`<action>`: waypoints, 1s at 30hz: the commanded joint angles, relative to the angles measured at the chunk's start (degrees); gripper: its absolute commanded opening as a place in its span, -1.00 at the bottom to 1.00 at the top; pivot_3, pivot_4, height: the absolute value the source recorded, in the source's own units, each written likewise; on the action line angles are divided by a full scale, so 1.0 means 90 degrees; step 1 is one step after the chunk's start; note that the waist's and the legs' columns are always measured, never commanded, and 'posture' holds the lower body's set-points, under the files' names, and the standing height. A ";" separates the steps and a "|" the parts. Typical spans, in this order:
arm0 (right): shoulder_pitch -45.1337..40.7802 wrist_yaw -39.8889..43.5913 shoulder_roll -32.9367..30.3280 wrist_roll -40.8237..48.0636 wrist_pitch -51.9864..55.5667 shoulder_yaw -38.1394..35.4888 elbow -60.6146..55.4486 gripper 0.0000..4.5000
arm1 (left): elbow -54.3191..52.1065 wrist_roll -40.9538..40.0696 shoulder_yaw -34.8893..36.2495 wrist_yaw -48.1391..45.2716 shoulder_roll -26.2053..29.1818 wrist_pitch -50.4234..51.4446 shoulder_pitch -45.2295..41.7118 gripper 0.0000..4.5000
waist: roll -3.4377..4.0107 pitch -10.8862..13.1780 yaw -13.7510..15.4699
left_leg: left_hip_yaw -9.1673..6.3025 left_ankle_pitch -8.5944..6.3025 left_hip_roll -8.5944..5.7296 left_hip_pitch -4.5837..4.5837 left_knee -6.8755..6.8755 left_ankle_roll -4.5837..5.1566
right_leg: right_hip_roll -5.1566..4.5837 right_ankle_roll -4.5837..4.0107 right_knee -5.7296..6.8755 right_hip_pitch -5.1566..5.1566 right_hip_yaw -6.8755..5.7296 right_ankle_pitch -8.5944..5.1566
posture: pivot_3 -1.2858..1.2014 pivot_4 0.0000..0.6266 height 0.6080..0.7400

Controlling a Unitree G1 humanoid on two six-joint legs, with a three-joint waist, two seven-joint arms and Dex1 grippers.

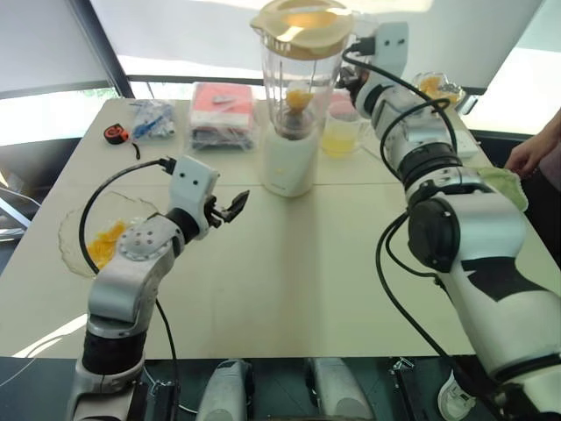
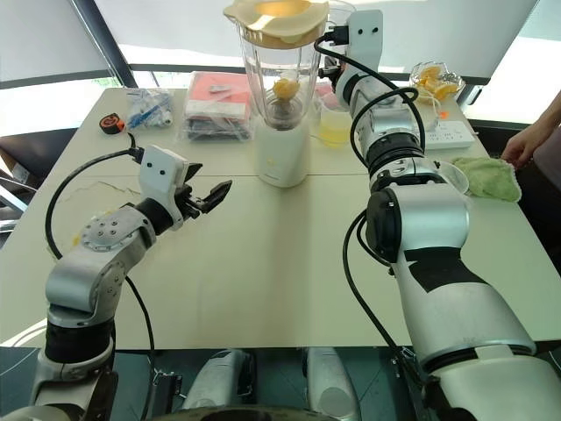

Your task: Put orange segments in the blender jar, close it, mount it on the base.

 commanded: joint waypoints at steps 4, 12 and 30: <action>-0.0281 0.0107 0.0072 -0.0068 -0.0192 -0.0024 -0.0137 -0.64 | -0.0073 -0.0036 -0.0024 -0.0012 0.0021 -0.0192 -0.0089 0.64 | 0.0001 0.0000 0.0002 | 0.0000 0.0000 0.0000 -0.0002 -0.0004 0.0000 | 0.0000 0.0000 -0.0003 -0.0002 0.0000 0.0000 | 0.03 -0.52 1.00; -0.0122 0.0045 0.0192 -0.0328 0.0509 0.0129 -0.0033 -0.64 | 0.0025 -0.0004 -0.0088 0.0030 0.0019 -0.0255 -0.0128 0.64 | 0.0000 -0.0001 -0.0005 | 0.0002 0.0001 0.0002 -0.0002 -0.0018 -0.0002 | 0.0000 0.0000 -0.0004 -0.0011 -0.0001 0.0000 | 0.03 -0.52 1.00; 0.0253 -0.1253 0.0234 -0.0547 0.1528 0.0315 -0.0166 -0.64 | 0.0084 0.0038 -0.0089 0.0186 0.0016 -0.0283 -0.0116 0.64 | -0.0002 -0.0010 0.0028 | -0.0007 0.0005 -0.0003 0.0014 -0.0012 -0.0008 | -0.0003 -0.0001 -0.0004 0.0019 -0.0007 0.0001 | 0.03 -0.52 1.00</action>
